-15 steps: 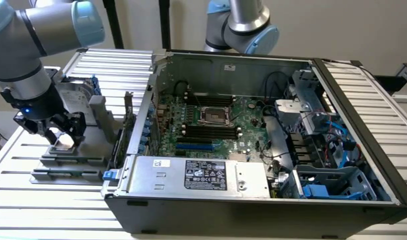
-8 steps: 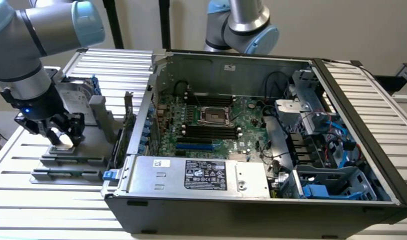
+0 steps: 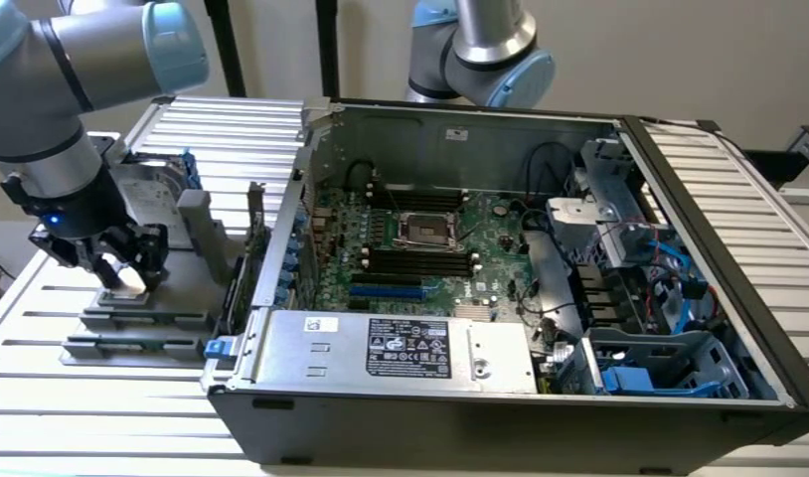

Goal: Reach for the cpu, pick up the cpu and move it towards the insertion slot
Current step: 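Pick up the cpu and move it towards the insertion slot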

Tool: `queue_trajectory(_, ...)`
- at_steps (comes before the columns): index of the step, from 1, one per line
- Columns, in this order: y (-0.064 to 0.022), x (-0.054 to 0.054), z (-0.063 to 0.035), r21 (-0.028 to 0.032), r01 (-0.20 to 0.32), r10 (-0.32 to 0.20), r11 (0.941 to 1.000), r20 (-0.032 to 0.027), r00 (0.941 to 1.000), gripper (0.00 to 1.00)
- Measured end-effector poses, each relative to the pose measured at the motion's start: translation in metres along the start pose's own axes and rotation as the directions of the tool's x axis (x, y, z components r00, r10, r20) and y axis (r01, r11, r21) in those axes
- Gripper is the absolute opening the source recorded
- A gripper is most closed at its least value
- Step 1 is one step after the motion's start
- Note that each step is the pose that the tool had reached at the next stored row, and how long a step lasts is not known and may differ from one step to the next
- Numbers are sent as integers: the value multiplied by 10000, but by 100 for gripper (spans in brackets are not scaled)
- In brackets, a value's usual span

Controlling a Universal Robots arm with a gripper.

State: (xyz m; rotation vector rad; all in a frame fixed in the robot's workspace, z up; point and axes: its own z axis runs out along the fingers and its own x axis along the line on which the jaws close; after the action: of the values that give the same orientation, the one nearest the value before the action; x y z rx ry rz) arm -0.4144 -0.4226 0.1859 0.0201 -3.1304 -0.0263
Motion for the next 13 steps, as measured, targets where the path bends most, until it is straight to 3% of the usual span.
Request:
queue_trajectory(3, -1, 0, -53, -12, 1, -1, 10000, -1, 10000, 55)
queue_trajectory(13, -18, 6, -494, -52, 1, -1, 10000, -1, 10000, 55)
